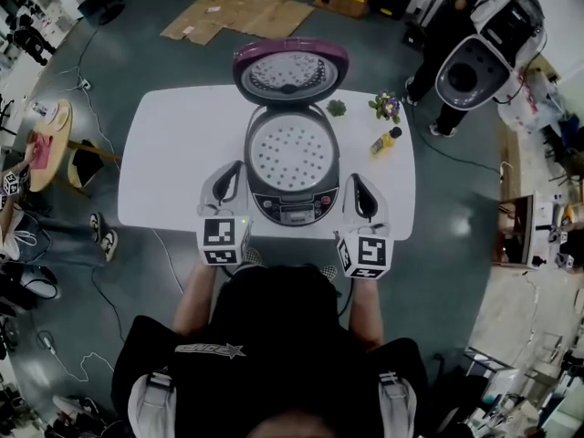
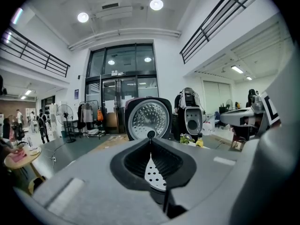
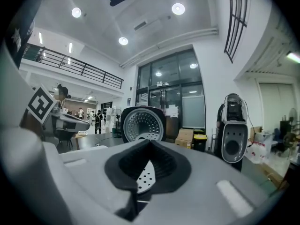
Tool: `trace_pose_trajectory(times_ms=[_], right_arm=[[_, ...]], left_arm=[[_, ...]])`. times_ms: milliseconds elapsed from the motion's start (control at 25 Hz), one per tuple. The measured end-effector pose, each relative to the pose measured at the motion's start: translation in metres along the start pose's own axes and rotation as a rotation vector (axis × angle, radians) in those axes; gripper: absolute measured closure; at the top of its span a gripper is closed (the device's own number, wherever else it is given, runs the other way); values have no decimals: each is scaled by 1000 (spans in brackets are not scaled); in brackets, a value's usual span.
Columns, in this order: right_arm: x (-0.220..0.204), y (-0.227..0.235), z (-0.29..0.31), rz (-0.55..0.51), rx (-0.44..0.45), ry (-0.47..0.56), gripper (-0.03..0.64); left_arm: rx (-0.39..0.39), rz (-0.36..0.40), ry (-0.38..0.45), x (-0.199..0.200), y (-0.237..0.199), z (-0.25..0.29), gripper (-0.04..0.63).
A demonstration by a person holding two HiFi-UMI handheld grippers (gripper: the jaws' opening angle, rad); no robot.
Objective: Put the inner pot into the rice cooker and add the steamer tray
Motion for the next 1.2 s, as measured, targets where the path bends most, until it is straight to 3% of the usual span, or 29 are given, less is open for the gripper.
trace_pose_trajectory(times_ms=[1200], right_arm=[[5, -2, -4, 9, -6, 7, 611]], left_arm=[[-8, 16, -3, 3, 3, -5, 581]])
Point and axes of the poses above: the fingertips, and each gripper's own axes: z forward along the fingers, y to its right, x out of its top, the point moved 7 cm from there along -z, backward along the fingers, and after that the axes turned 6 degrees about -y, right-handed, at the moved point
